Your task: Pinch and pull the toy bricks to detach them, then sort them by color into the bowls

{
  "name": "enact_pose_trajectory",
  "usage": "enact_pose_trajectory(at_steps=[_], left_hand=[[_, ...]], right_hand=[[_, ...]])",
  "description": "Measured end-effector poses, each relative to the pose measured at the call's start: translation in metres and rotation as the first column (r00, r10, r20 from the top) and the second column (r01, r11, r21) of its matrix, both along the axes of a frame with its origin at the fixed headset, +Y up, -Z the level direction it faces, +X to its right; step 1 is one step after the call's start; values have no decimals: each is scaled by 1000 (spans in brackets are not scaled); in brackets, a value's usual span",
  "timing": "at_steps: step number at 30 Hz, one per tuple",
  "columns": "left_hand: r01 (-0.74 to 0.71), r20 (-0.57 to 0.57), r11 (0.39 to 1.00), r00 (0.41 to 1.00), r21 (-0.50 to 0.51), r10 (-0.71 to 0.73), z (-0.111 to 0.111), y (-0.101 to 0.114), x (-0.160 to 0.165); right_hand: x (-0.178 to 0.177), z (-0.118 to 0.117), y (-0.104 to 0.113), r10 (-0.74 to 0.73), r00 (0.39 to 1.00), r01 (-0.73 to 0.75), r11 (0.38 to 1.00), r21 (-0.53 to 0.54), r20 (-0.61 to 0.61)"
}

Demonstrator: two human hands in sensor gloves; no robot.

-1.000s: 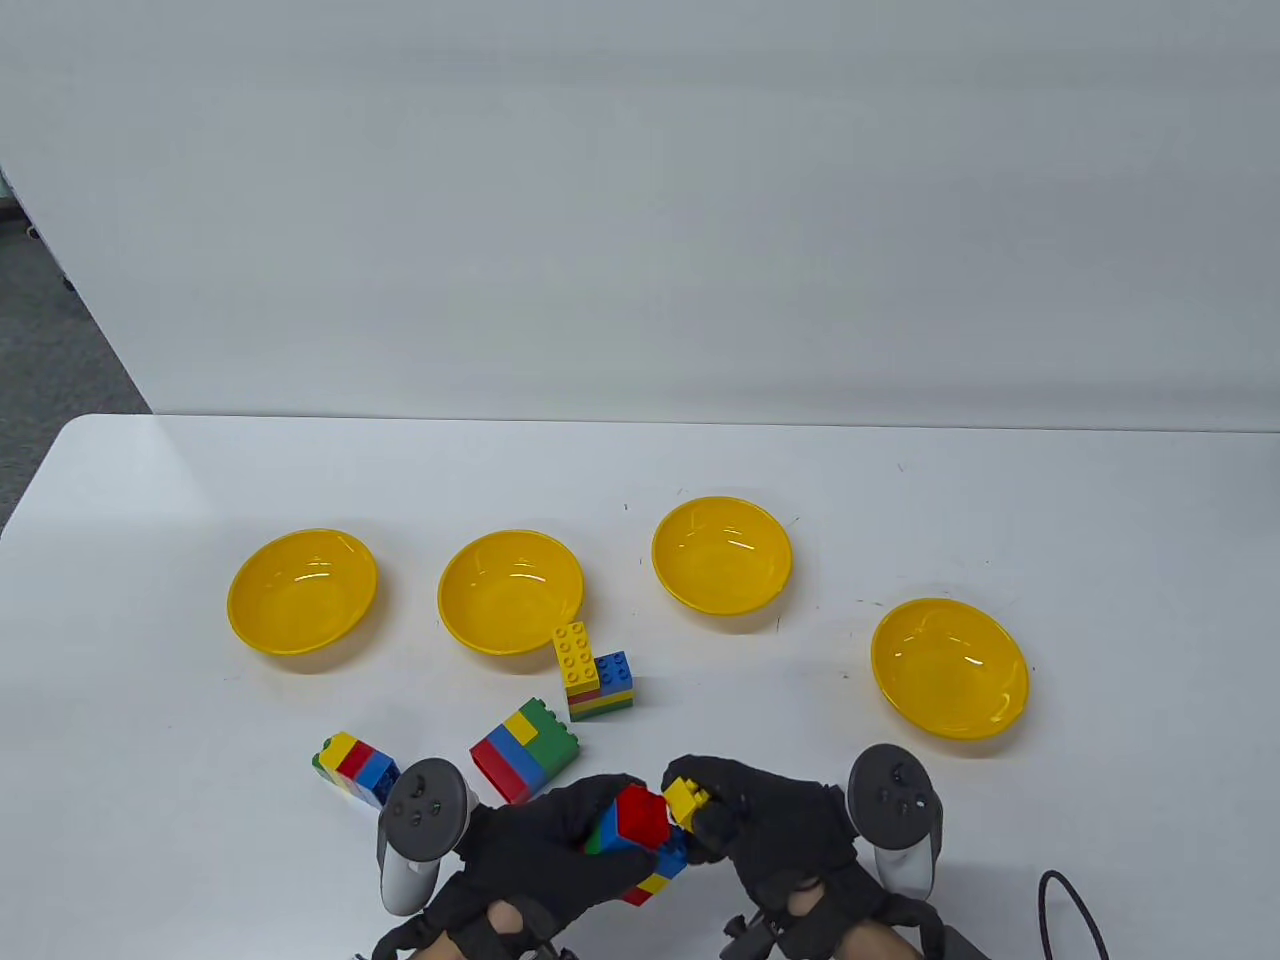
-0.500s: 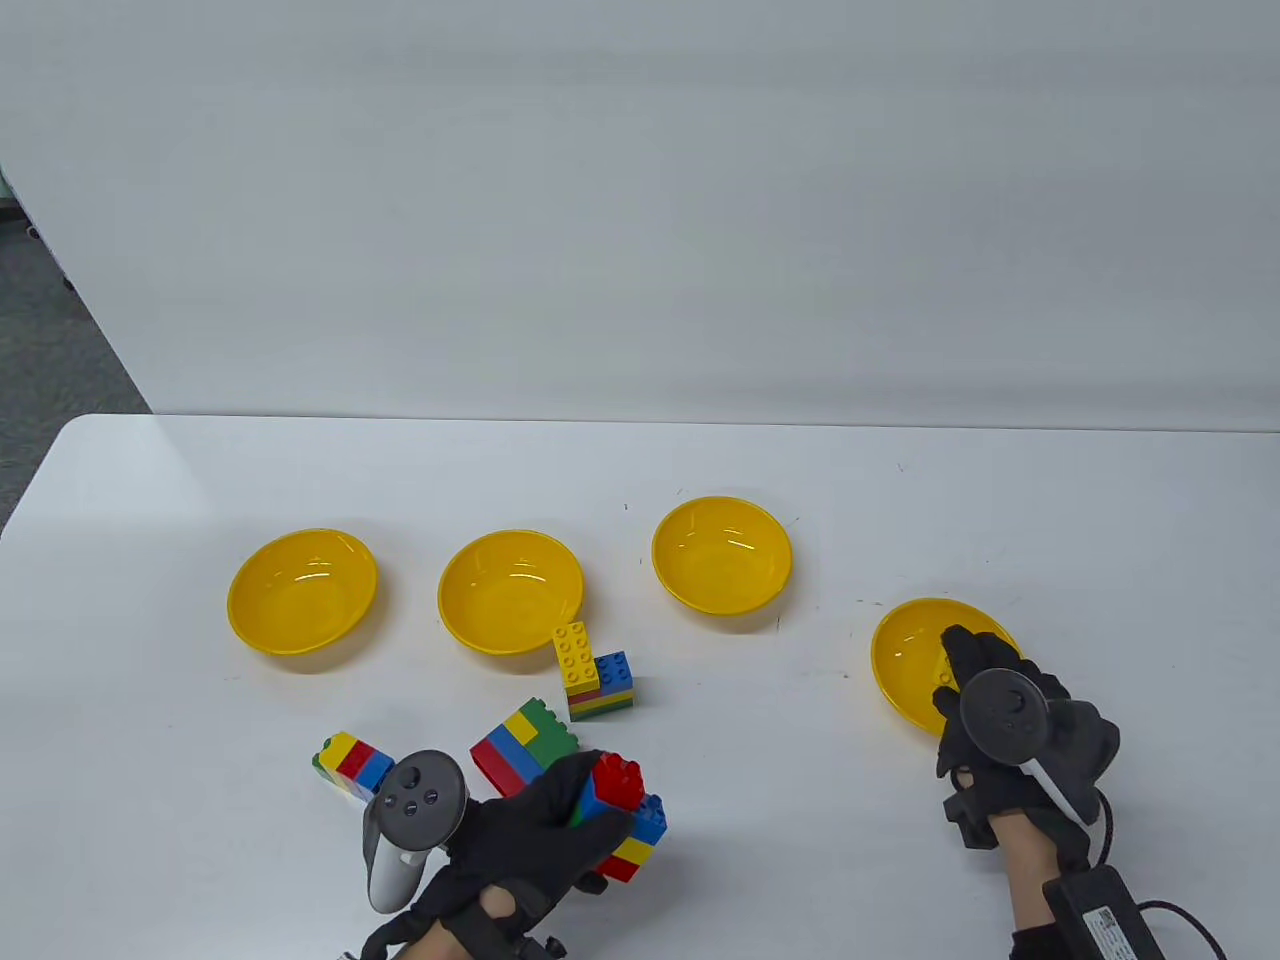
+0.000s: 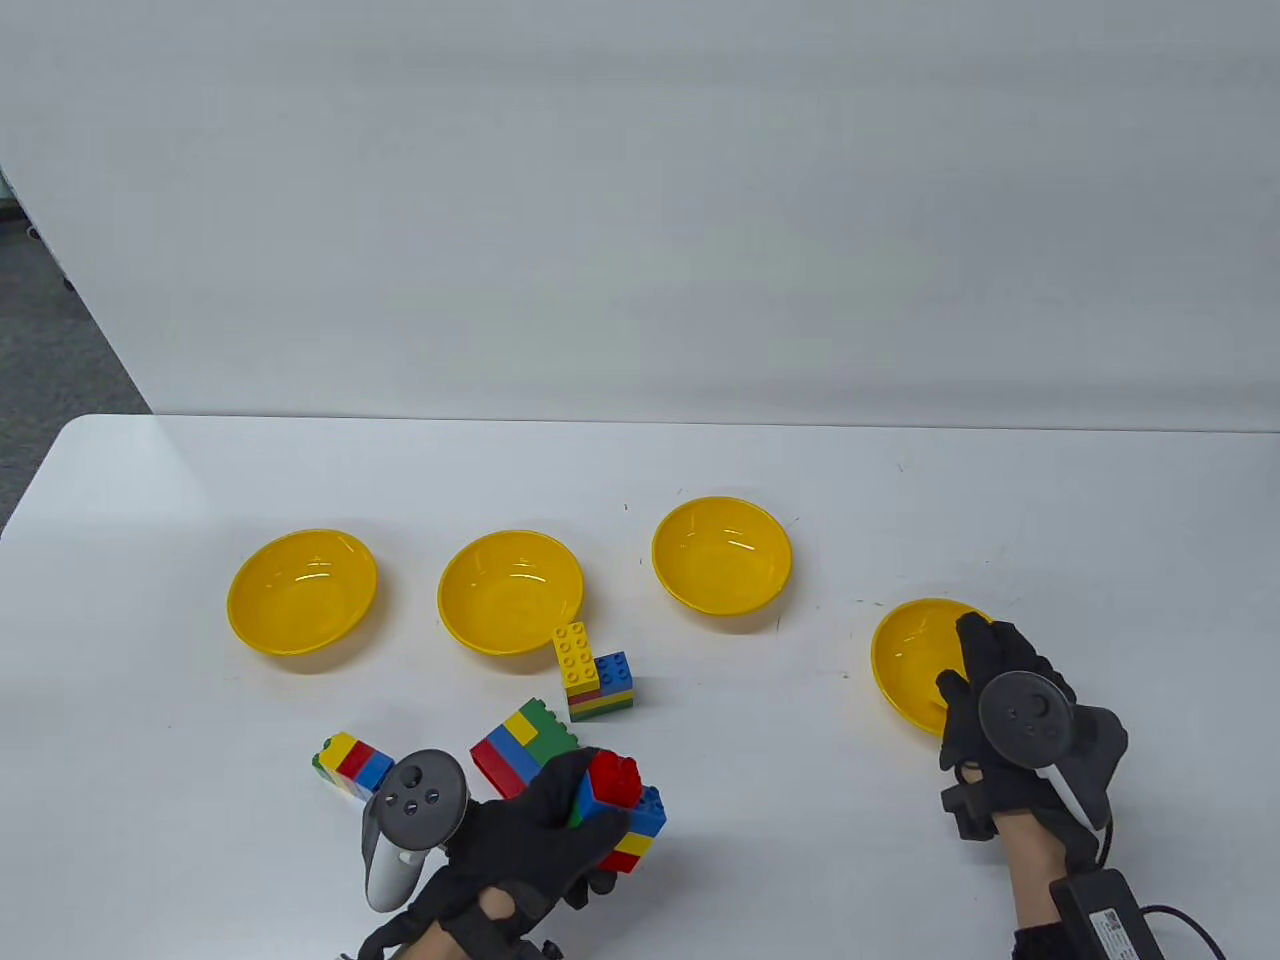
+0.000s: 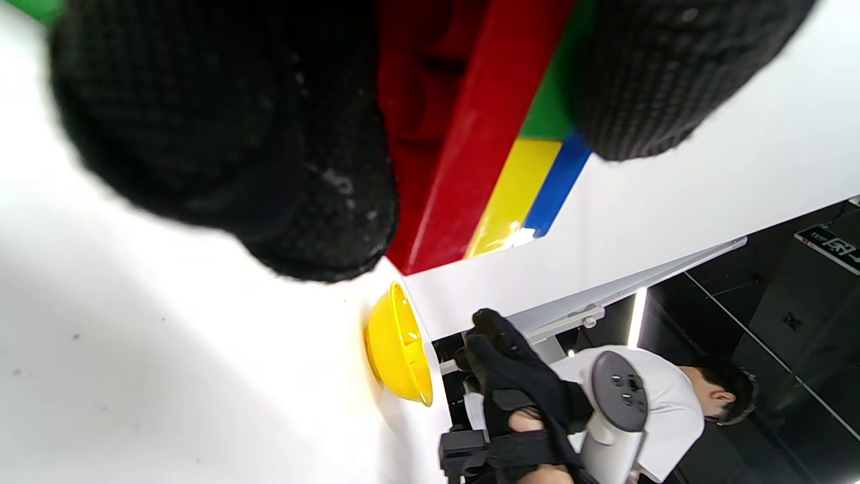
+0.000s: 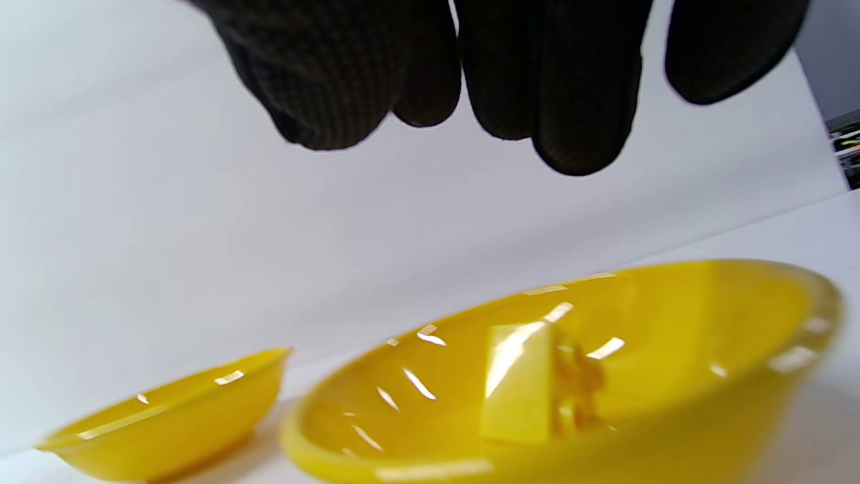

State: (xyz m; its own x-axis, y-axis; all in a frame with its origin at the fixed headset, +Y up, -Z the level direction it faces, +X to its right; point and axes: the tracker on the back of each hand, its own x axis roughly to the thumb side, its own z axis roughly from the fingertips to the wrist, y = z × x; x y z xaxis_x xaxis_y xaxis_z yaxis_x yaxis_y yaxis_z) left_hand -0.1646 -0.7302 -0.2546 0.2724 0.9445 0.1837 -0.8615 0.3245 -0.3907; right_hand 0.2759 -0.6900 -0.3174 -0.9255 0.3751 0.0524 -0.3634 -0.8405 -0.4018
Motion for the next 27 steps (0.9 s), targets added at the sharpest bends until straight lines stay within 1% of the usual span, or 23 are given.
enact_pose_trajectory(at_steps=[2,3,5,6,7,8,10,11,13,15,16,18,20,22,24,27], left_hand=[[6,1,1000,1000,3,-6,0,1,0],[4,1,1000,1000,2,-4,-1,1,0],[2,-6,1000,1000,6,-2,-1,1,1],[5,-9,1000,1000,9,-4,-2,1,1],[7,-11,1000,1000,10,-7,-2,1,0],[6,-14,1000,1000,8,-6,-3,1,-1],[8,-21,1000,1000,7,-8,-3,0,-2],[10,-24,1000,1000,8,-10,-3,1,-3],[11,-28,1000,1000,16,-10,-3,2,-4],[13,-31,1000,999,26,-12,-2,4,-5],[22,-29,999,999,34,-21,-1,5,-5],[43,-22,998,999,51,-41,-1,6,-4],[56,-18,997,998,50,-55,0,6,-2],[108,-17,992,994,64,-107,0,4,-1],[87,6,995,996,56,-88,0,4,3],[91,15,993,996,75,-92,2,7,5]], right_hand=[[-19,9,15,-68,991,77,994,72,-117],[-27,12,21,-102,982,117,989,86,-161],[-57,21,40,-230,916,272,958,88,-328],[-70,23,48,-266,879,321,944,79,-396],[-91,27,58,-294,823,362,931,50,-486],[-105,30,65,-295,790,363,932,23,-537],[-147,39,80,-260,693,328,944,-27,-672],[-160,42,82,-250,662,316,948,-40,-706],[-194,49,82,-239,578,247,962,-111,-780],[-213,54,72,-238,537,180,970,-166,-809],[-222,55,63,-237,524,156,971,-181,-818],[-229,55,46,-263,518,134,965,-226,-814],[-230,55,33,-286,534,152,958,-242,-796],[-227,54,29,-311,535,219,949,-227,-785],[-224,55,28,-312,543,262,945,-196,-780],[-222,57,31,-350,547,309,929,-206,-761]])
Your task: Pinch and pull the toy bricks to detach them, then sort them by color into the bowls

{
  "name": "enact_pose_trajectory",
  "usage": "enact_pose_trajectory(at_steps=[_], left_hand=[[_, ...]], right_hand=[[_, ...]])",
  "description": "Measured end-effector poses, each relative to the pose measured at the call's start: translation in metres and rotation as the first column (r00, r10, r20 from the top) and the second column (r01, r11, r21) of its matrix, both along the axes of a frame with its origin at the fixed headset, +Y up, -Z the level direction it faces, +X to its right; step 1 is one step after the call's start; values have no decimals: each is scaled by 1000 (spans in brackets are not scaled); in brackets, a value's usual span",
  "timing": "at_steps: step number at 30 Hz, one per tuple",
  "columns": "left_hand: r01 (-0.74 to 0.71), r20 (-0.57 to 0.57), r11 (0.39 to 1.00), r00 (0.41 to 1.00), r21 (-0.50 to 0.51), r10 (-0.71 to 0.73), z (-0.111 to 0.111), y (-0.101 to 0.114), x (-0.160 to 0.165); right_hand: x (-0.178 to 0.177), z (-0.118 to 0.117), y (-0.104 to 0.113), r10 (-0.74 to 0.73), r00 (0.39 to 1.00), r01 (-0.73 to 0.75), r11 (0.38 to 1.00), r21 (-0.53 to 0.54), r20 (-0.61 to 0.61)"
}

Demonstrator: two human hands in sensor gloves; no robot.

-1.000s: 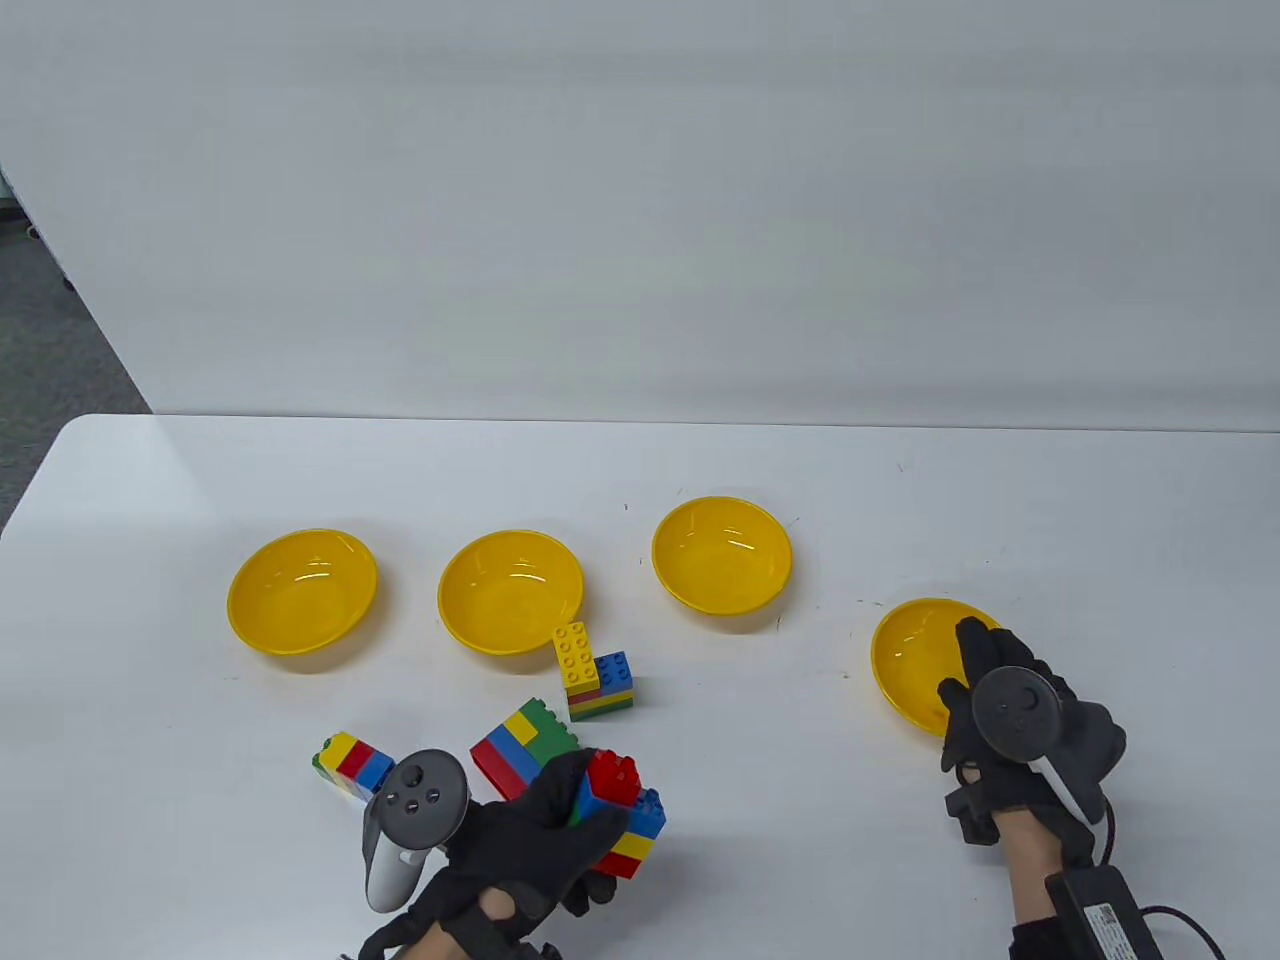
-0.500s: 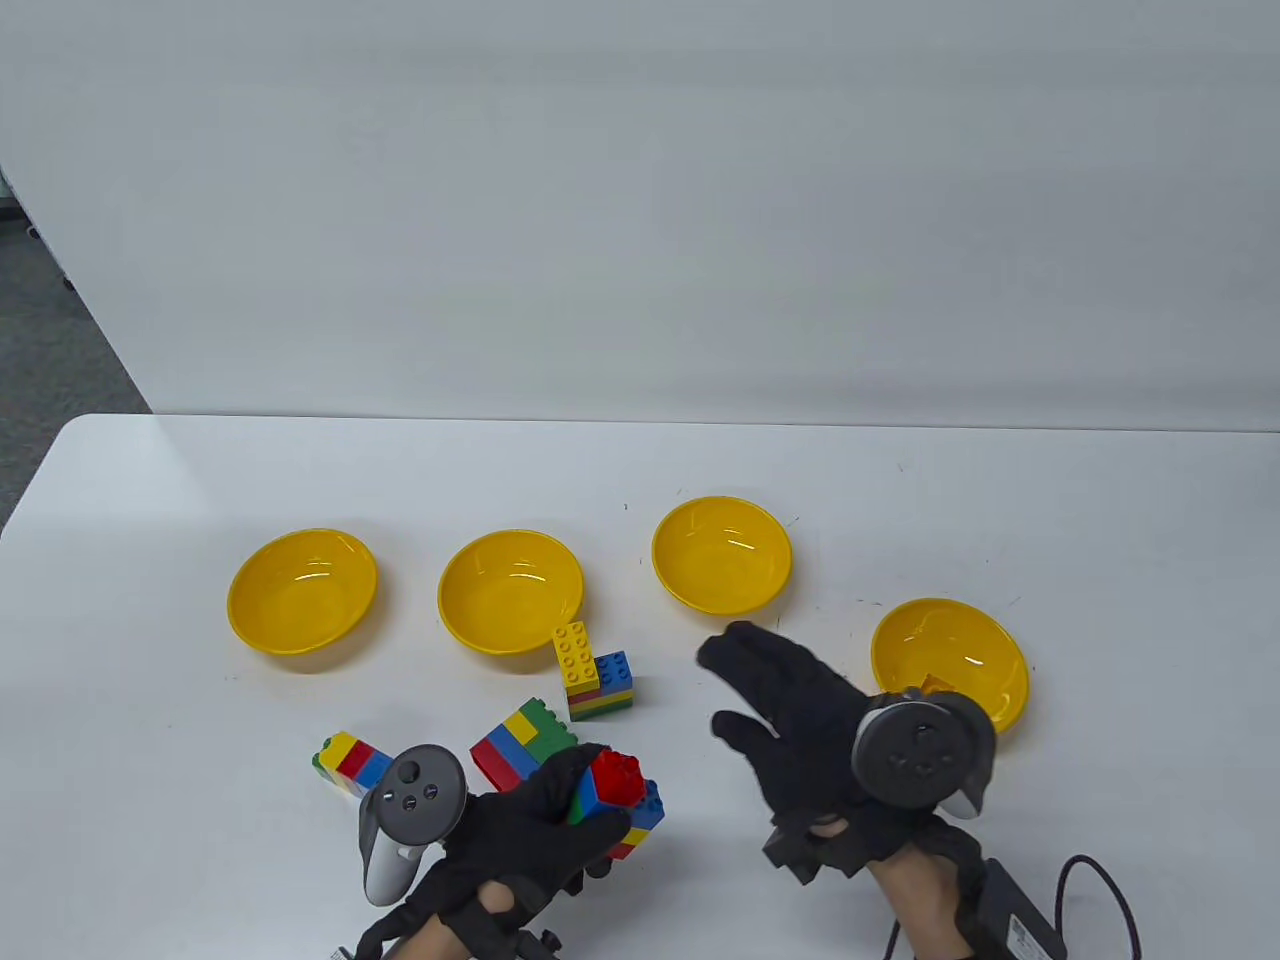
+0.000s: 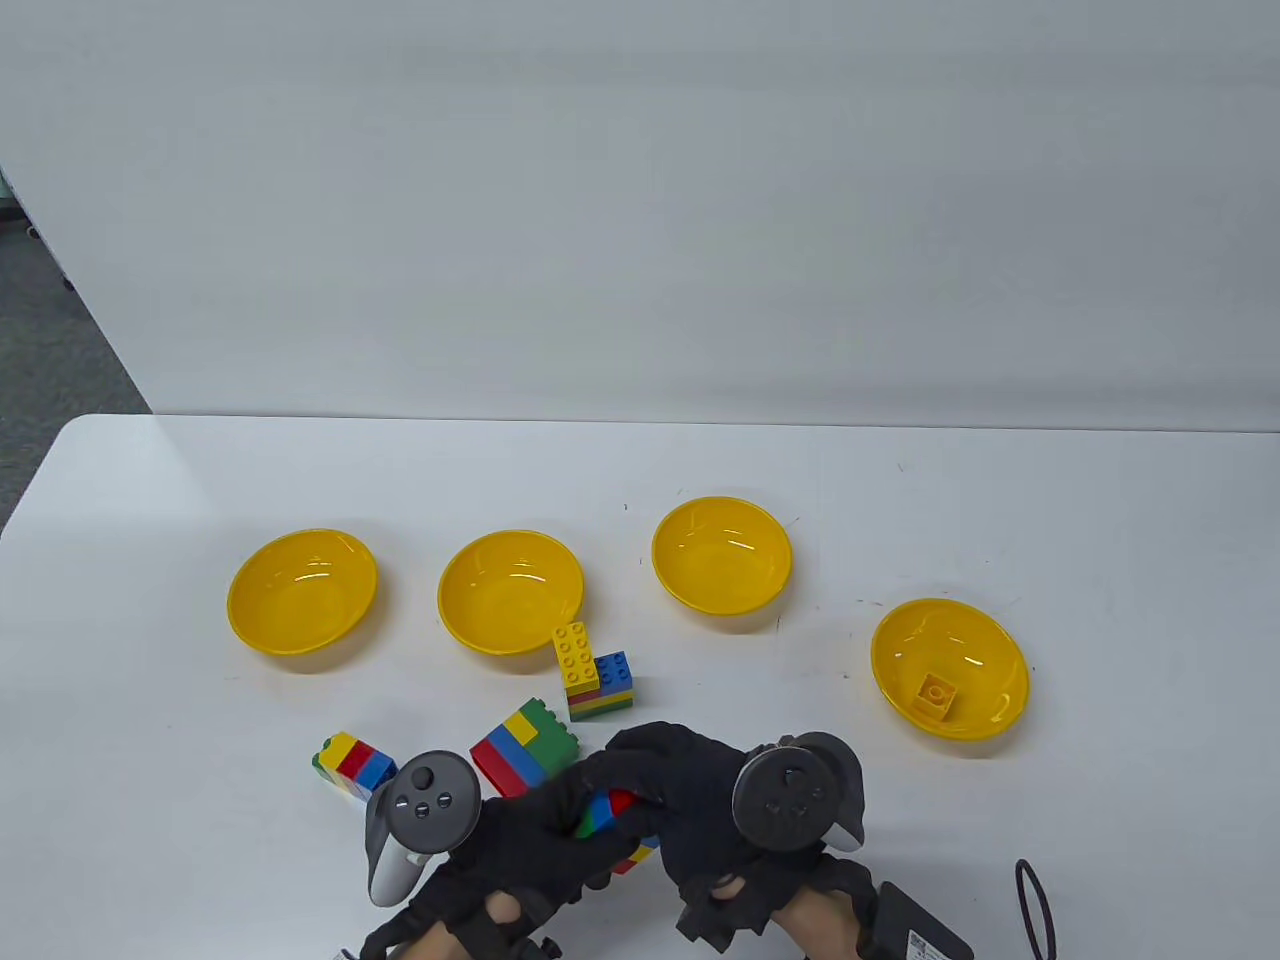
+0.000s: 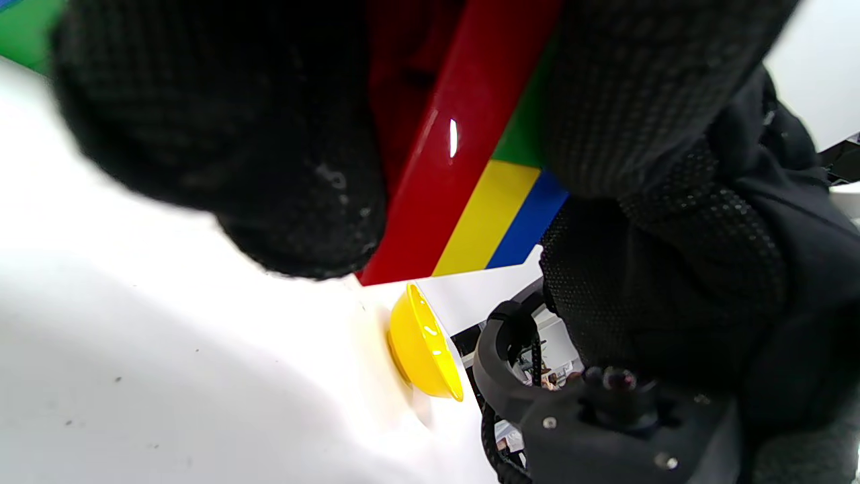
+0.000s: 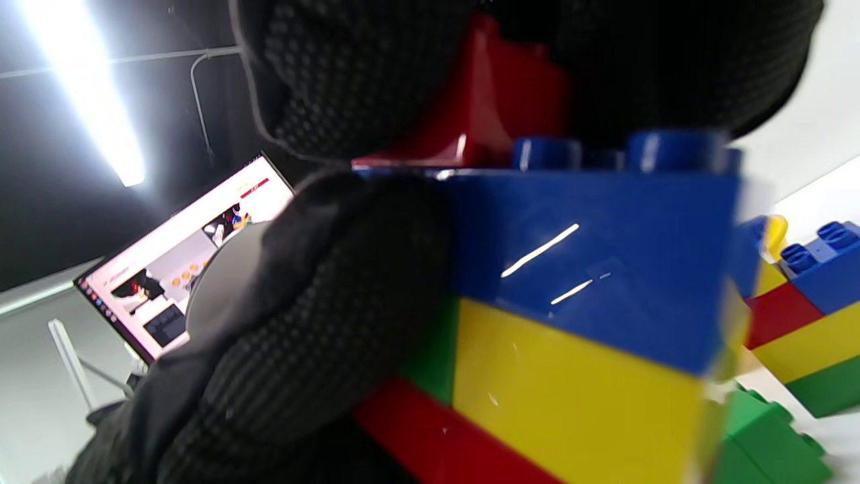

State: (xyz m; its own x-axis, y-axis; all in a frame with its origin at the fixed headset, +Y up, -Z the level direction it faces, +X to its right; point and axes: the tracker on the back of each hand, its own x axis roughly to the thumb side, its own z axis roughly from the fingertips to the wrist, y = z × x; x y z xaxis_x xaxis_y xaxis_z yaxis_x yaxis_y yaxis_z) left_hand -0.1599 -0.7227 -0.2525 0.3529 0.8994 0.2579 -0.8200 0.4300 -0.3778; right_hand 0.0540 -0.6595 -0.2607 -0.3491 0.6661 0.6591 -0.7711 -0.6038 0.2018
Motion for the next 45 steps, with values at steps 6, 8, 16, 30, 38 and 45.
enact_pose_trajectory(at_steps=[6,8,16,30,38,45], left_hand=[[-53,81,998,995,29,50,1,7,-5],[-126,84,992,989,30,123,1,13,-6],[-78,6,997,997,9,78,-1,7,-14],[-81,-72,997,994,-6,80,-10,10,-35],[-86,-81,996,993,-27,83,-13,7,-38],[-109,-95,994,990,-18,107,-11,9,-39]], right_hand=[[16,-10,-1,-288,957,286,931,-227,28],[29,-22,-1,-439,894,436,814,-383,85],[63,-109,51,36,908,-20,999,-42,418],[53,-233,1,576,711,-485,817,-312,404],[78,-222,28,390,778,-299,919,-257,492],[88,-162,59,270,855,-253,962,-98,443]])
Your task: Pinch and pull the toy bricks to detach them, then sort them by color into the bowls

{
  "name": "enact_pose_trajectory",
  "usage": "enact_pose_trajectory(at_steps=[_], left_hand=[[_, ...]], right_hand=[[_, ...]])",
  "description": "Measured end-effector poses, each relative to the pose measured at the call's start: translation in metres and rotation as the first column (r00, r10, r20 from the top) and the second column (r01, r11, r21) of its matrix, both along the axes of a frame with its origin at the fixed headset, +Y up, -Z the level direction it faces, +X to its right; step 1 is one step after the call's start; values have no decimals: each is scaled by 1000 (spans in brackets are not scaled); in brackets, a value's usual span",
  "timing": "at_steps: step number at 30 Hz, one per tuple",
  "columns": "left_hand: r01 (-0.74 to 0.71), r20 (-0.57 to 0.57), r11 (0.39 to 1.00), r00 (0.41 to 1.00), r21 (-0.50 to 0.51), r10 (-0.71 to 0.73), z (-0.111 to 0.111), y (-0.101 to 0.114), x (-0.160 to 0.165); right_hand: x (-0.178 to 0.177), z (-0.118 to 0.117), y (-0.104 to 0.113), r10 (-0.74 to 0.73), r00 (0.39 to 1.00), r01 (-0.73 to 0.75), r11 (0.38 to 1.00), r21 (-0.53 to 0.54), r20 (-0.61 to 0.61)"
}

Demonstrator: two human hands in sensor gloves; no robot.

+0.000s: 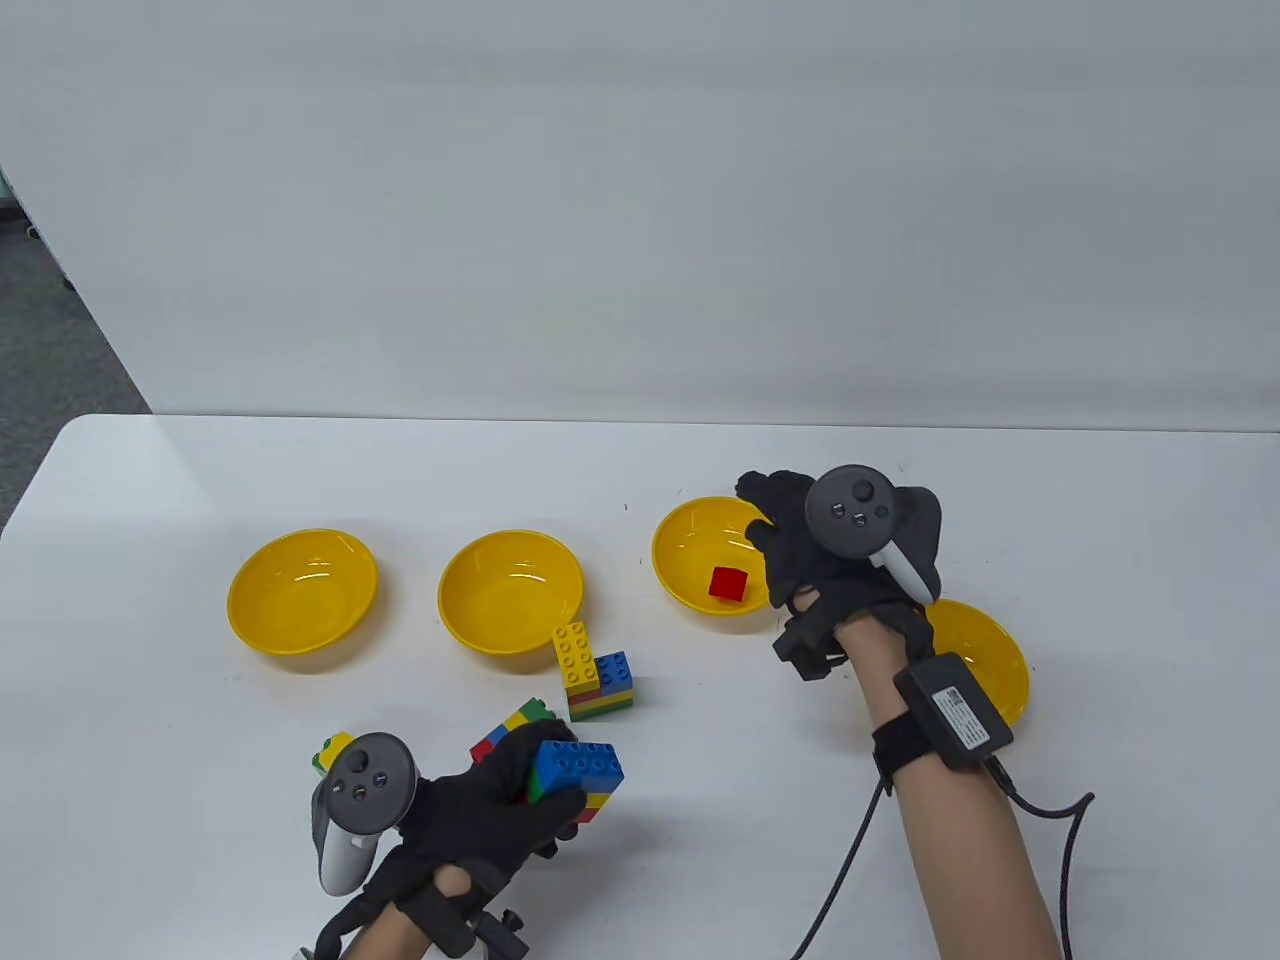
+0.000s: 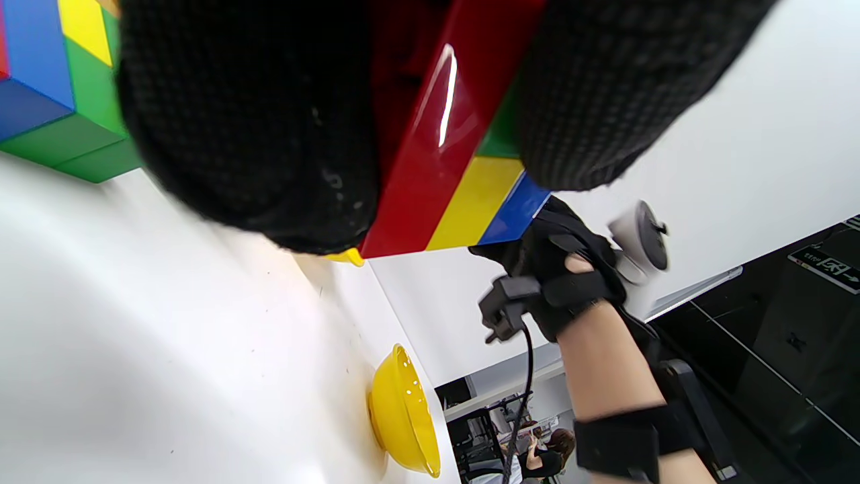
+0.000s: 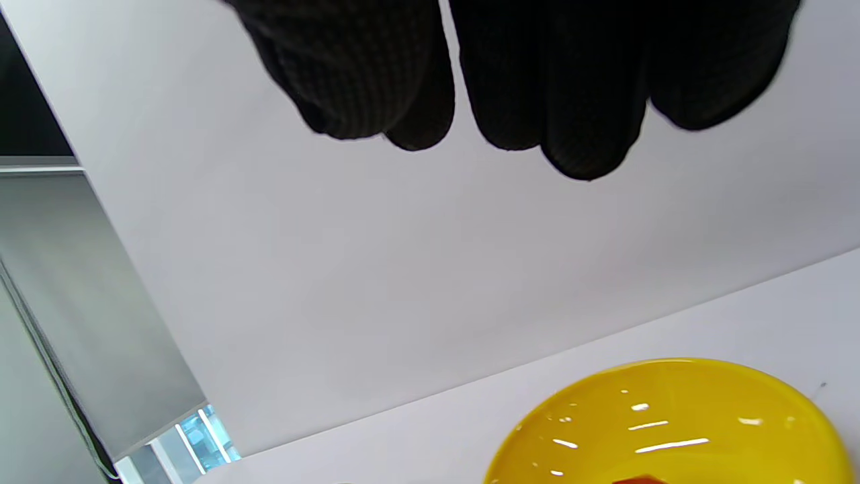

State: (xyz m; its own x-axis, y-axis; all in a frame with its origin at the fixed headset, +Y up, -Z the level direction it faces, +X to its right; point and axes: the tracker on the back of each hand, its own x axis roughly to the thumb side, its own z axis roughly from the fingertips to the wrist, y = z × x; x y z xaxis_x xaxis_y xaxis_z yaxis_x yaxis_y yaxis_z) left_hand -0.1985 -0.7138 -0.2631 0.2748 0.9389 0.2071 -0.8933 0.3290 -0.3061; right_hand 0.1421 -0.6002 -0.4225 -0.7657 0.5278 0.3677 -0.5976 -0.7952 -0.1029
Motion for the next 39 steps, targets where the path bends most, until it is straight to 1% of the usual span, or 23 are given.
enact_pose_trajectory(at_steps=[4,7,9,11,12,13,14,17,19,21,23,24,26,27,28,29,30,31,33,35,36,38,39], left_hand=[[-38,-8,999,999,6,38,2,1,0],[-42,-14,999,999,25,42,4,2,1],[-38,-26,998,999,40,39,5,3,1],[-40,-48,997,998,64,43,8,4,2],[-47,-50,996,997,73,51,9,4,3],[-53,-50,996,997,76,57,10,4,4],[-68,-49,995,996,79,72,11,3,5],[-127,-53,989,990,73,131,14,0,12],[-164,-18,985,986,58,165,14,-3,17],[-196,12,980,981,46,195,15,-6,23],[-207,32,978,978,25,206,15,-10,28],[-202,40,979,979,6,201,16,-12,31],[-171,50,985,984,-24,172,15,-18,36],[-149,66,987,986,-65,153,15,-21,39],[-116,85,989,989,-93,124,15,-20,40],[-74,91,994,993,-79,81,16,-18,42],[24,83,1000,996,9,-25,16,-13,42],[79,72,995,994,58,-83,17,-9,42],[195,35,960,978,203,-206,23,4,44],[240,11,921,967,308,-256,30,13,47],[257,-10,907,963,333,-269,32,14,49],[327,-80,844,942,424,-325,40,19,55],[347,-110,826,936,444,-334,42,21,56]], right_hand=[[-1,47,13,-63,994,70,995,72,-89],[-5,83,12,-140,977,156,983,92,-163],[-8,99,6,-194,960,210,976,64,-200],[-15,117,-12,-265,930,269,963,-20,-253],[-19,124,-23,-306,911,295,952,-82,-278],[-22,129,-31,-330,896,304,944,-129,-298],[-27,135,-45,-371,872,320,926,-200,-320],[-40,147,-80,-471,811,342,863,-373,-346],[-47,152,-96,-523,782,363,825,-434,-339],[-54,155,-105,-563,753,379,794,-475,-340],[-58,159,-108,-604,728,429,771,-470,-325],[-60,160,-109,-634,711,467,749,-469,-305],[-60,163,-111,-670,703,522,713,-468,-238],[-57,163,-112,-686,696,559,702,-441,-211],[-54,163,-112,-645,736,528,736,-424,-204],[-51,163,-112,-603,766,497,775,-391,-221],[-48,165,-111,-534,812,460,833,-308,-234],[-47,166,-109,-491,834,426,864,-269,-253],[-48,173,-104,-389,881,349,918,-187,-269],[-53,178,-100,-340,896,310,939,-147,-286],[-55,179,-100,-327,898,300,945,-134,-295],[-62,185,-98,-262,915,250,965,-78,-306],[-63,188,-97,-232,925,227,973,-51,-300]])
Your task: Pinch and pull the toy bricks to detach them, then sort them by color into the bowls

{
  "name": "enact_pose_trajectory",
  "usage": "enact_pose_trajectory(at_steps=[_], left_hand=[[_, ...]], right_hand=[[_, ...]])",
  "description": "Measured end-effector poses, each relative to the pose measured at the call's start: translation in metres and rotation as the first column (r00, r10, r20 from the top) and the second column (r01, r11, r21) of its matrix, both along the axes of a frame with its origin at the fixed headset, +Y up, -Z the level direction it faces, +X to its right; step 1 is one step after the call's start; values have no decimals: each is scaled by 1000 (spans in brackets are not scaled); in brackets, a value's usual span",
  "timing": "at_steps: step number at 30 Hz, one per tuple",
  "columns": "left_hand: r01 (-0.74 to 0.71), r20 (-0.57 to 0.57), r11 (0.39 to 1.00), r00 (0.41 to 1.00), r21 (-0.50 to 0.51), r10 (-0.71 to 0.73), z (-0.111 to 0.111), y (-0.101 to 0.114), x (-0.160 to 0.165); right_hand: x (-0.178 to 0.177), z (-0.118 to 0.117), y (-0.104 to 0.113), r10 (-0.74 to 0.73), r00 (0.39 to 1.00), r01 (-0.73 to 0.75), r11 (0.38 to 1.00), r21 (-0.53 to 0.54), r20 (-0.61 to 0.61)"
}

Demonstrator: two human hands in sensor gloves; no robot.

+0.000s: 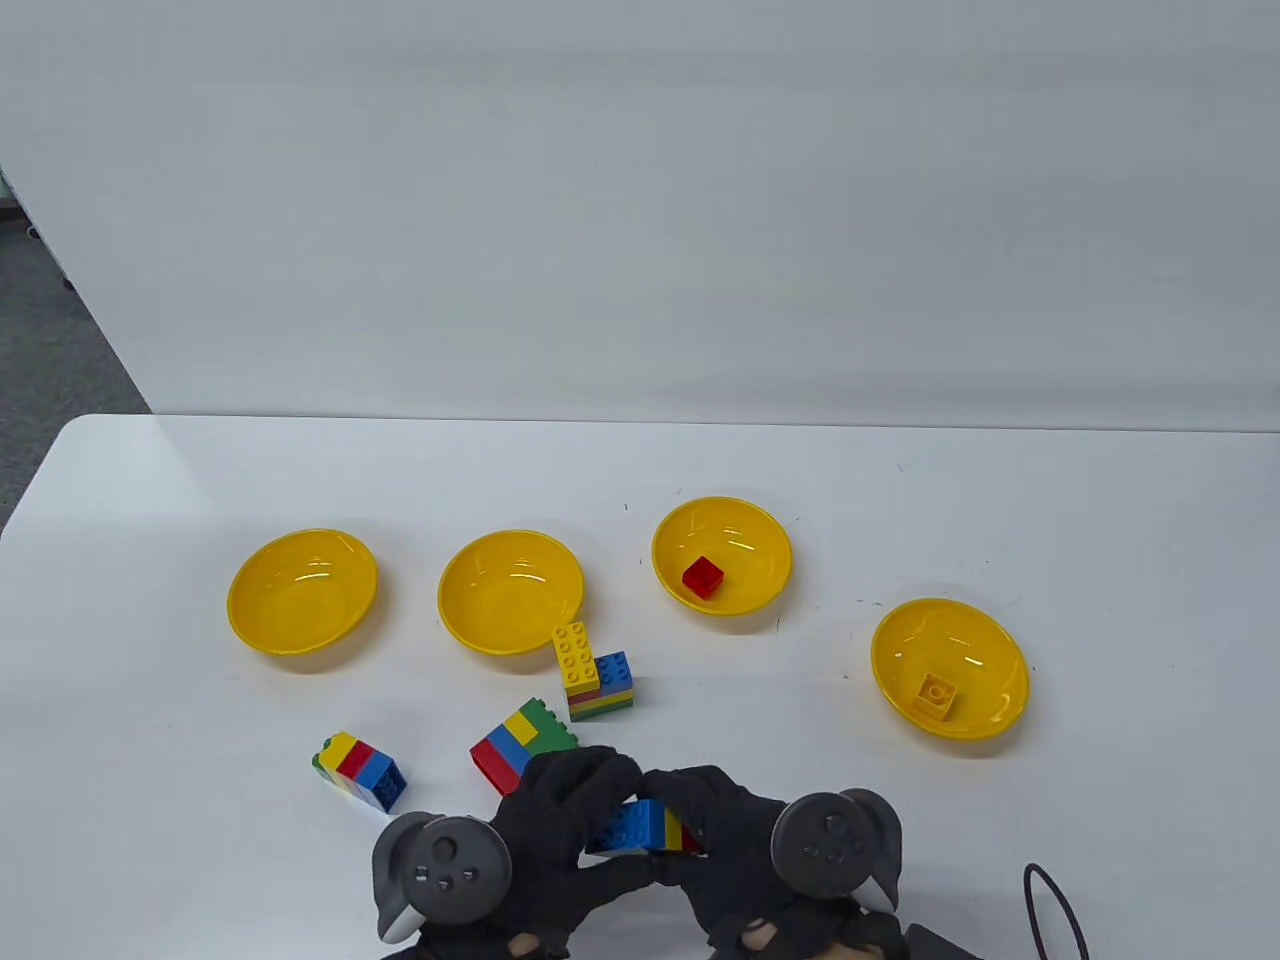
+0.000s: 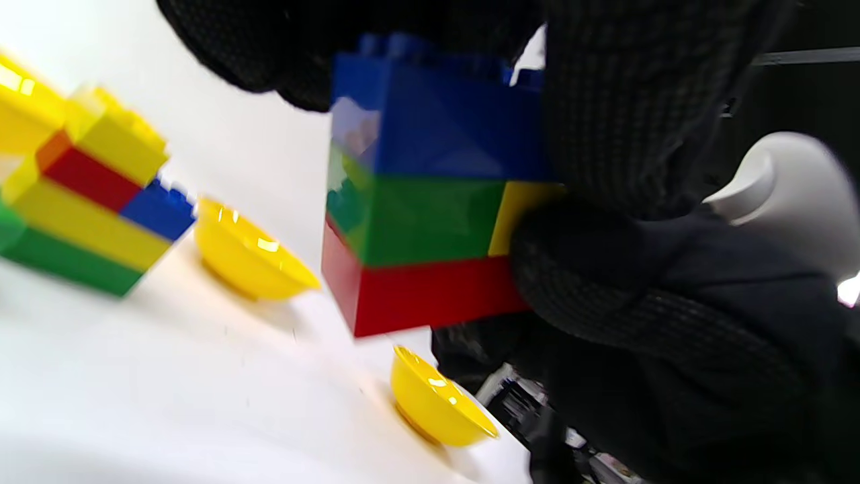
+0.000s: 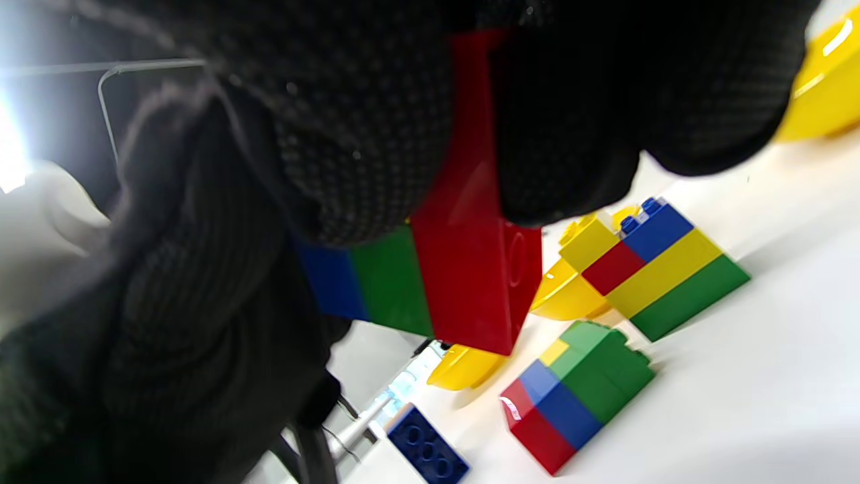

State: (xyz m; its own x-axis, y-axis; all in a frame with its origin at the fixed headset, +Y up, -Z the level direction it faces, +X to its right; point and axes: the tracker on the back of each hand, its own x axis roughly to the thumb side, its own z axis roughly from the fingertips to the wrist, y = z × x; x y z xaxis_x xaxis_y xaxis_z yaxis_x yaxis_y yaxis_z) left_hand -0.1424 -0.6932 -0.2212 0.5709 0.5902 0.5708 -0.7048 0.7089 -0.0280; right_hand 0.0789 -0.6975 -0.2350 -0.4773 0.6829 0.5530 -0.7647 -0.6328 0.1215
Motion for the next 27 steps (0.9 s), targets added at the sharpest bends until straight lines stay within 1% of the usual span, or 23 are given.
enact_pose_trajectory(at_steps=[1,2,3,5,6,8,11,15,17,18,19,20,21,22,23,24,25,27], left_hand=[[17,-21,998,1000,53,-16,3,2,1],[22,-27,995,999,97,-19,5,3,2],[33,-34,993,999,112,-29,6,4,2],[-8,-15,987,1000,158,10,6,7,2],[-58,11,987,998,148,57,5,8,0],[-127,31,987,992,102,125,2,7,-2],[-224,58,975,973,4,223,-3,2,-7],[-296,76,951,950,-89,303,-9,-2,-10],[-334,71,934,936,-129,344,-12,-4,-11],[-423,38,888,899,-182,436,-15,-9,-19],[-506,43,824,845,-253,532,-16,-10,-21],[-511,49,809,836,-291,546,-17,-9,-20],[-487,62,828,851,-279,521,-17,-9,-22],[-494,38,834,855,-245,518,-17,-8,-22],[-501,24,833,854,-236,520,-18,-4,-24],[-482,32,846,865,-227,501,-18,0,-25],[-460,24,865,880,-198,474,-17,7,-29],[-408,-28,909,913,-81,407,-16,25,-40]], right_hand=[[-2,2,0,28,1000,-28,999,36,4],[-1,4,1,28,999,-29,999,41,19],[-1,4,2,21,1000,-22,999,45,21],[1,5,3,-3,1000,2,999,43,19],[1,6,6,-11,1000,10,999,43,16],[1,7,8,-24,1000,23,998,52,14],[1,8,8,-45,999,45,999,30,5],[1,8,8,-89,996,89,996,-11,2],[1,8,7,-104,995,104,994,-13,3],[5,7,7,-114,993,113,994,-6,-10],[6,7,8,-146,989,146,989,-40,-1],[7,5,9,-161,987,161,985,-62,2],[8,5,9,-170,985,170,983,-74,7],[8,2,9,-186,982,186,980,-76,19],[9,-1,7,-191,981,192,976,-100,21],[10,-2,6,-193,981,194,974,-117,25],[12,-5,4,-212,977,215,969,-120,36],[17,-10,2,-228,972,234,960,-152,53]])
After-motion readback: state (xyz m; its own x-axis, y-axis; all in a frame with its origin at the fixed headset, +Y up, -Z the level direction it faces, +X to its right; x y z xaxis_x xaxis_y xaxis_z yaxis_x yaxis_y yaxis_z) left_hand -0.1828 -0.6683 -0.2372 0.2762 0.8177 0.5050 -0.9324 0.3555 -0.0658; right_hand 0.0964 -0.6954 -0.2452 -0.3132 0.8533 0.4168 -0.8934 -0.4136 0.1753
